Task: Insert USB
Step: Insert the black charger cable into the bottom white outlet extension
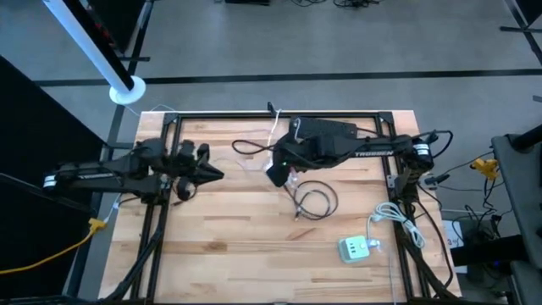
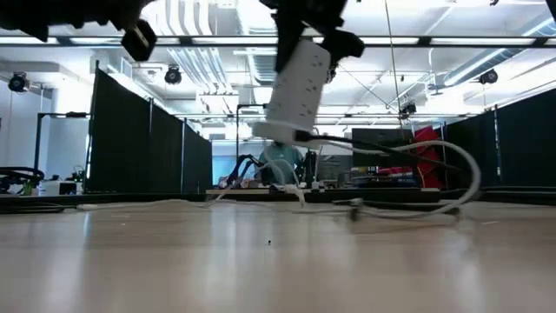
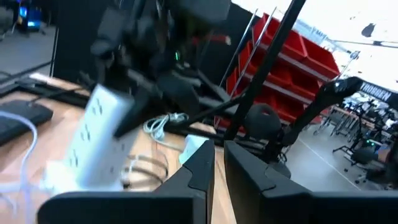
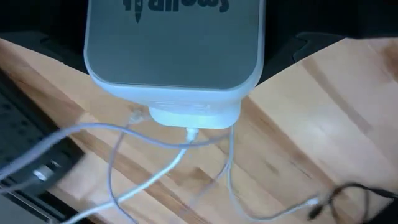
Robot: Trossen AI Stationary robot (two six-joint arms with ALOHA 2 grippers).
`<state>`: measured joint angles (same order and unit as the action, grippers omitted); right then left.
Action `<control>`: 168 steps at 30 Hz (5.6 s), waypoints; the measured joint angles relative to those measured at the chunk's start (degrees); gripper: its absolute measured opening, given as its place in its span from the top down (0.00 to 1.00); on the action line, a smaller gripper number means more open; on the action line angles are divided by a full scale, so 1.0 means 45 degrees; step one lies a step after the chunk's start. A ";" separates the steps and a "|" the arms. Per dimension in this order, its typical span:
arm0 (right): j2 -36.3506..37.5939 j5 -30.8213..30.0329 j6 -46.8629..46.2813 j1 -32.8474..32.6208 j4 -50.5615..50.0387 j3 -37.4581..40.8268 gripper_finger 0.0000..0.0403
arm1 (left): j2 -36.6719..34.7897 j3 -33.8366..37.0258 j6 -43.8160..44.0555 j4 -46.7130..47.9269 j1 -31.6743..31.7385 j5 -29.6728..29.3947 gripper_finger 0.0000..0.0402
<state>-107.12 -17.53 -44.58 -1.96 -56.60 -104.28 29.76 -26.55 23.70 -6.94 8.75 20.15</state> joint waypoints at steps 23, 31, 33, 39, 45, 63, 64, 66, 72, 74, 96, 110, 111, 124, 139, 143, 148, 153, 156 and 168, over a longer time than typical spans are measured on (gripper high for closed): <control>-0.4896 0.1107 0.2845 0.2049 -0.3084 -0.5459 0.27 | -0.0164 0.0000 0.0505 0.0109 0.0000 -0.0311 0.94; -0.4985 0.1901 0.5991 0.2488 -0.2921 -0.5461 0.27 | 0.0426 0.0000 0.0617 0.0096 0.0005 -0.1738 0.94; -0.4985 0.1923 0.6744 0.2474 -0.2818 -0.5290 0.27 | 0.0643 0.0000 0.0635 0.0022 0.0005 -0.2151 0.94; -0.4985 0.1921 0.8498 0.2478 -0.2960 -0.5242 0.27 | 0.1220 0.0000 0.1068 -0.0316 0.0005 -0.2711 0.94; -0.4702 0.2058 1.0139 0.2530 -0.3281 -0.5313 0.22 | 0.1742 -0.0005 0.1575 -0.0970 0.0005 -0.2718 0.94; -0.3907 0.3994 1.1928 0.2796 -0.3651 -0.5272 0.18 | 0.1752 -0.0006 0.1866 -0.1022 0.0005 -0.3022 0.94; -0.3821 0.4005 1.1952 0.2806 -0.3795 -0.5272 0.18 | 0.1671 -0.0010 0.1899 -0.0771 0.0005 -0.3022 0.94; -0.3742 0.4023 1.2096 0.2835 -0.3808 -0.5272 0.18 | 0.1540 -0.0211 0.1962 0.0657 0.0005 -0.3022 0.94; -0.3722 0.4047 1.2158 0.2830 -0.4009 -0.5267 0.17 | 0.2043 -0.2579 0.2128 0.8952 0.0005 -0.3570 0.94; -0.3720 0.4088 1.2148 0.2824 -0.4038 -0.5267 0.18 | 0.2521 -0.3470 0.2514 1.1443 0.0005 -0.3659 0.94; -0.0828 0.4015 1.0548 0.2754 -0.5434 -0.5277 0.18 | 0.8753 -0.2754 0.4182 1.6693 -0.0189 -0.2925 0.57; 0.0226 0.3898 0.9188 0.2104 -0.5351 -0.5287 0.18 | 0.8884 -0.0066 0.5306 1.2794 -0.0185 -0.3014 0.54; 0.0226 0.3898 0.9140 0.2035 -0.5346 -0.5287 0.18 | 0.8904 -0.0034 0.5317 1.2777 -0.0185 -0.3025 0.58; 0.0202 0.3863 0.8344 0.1541 -0.5256 -0.5287 0.18 | 0.8789 -0.0603 0.4636 1.1233 -0.0194 -0.3749 0.99; 0.0241 0.3785 0.7703 0.0395 -0.5266 -0.4856 0.18 | 0.7656 -0.4645 0.2946 0.4295 -0.0457 -0.3699 1.00; 0.0298 0.2442 0.7181 0.0081 -0.4868 -0.4556 0.18 | 0.7697 -0.5768 0.1816 0.2925 -0.0447 -0.4037 1.00; 0.1114 0.0605 0.6089 -0.0485 -0.2766 -0.3640 0.18 | 0.7782 -0.6305 0.1358 0.0602 -0.0447 -0.4037 1.00; 0.2378 -0.1343 0.5120 -0.0976 0.0466 -0.1940 0.18 | 0.7865 -0.6343 0.1161 -0.1548 -0.0432 -0.4036 1.00; 0.2692 -0.1456 0.4661 -0.0977 0.2121 -0.1027 0.19 | 0.8038 -0.6353 0.1171 -0.2048 -0.0429 -0.4037 1.00; 0.2674 -0.1819 0.3596 -0.0501 0.3885 0.0168 0.51 | 0.8360 -0.6348 0.1602 -0.2246 -0.0423 -0.4037 1.00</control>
<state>-95.09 -25.71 -28.40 -4.21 -39.11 -103.53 67.37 -55.11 30.91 -17.04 6.85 1.98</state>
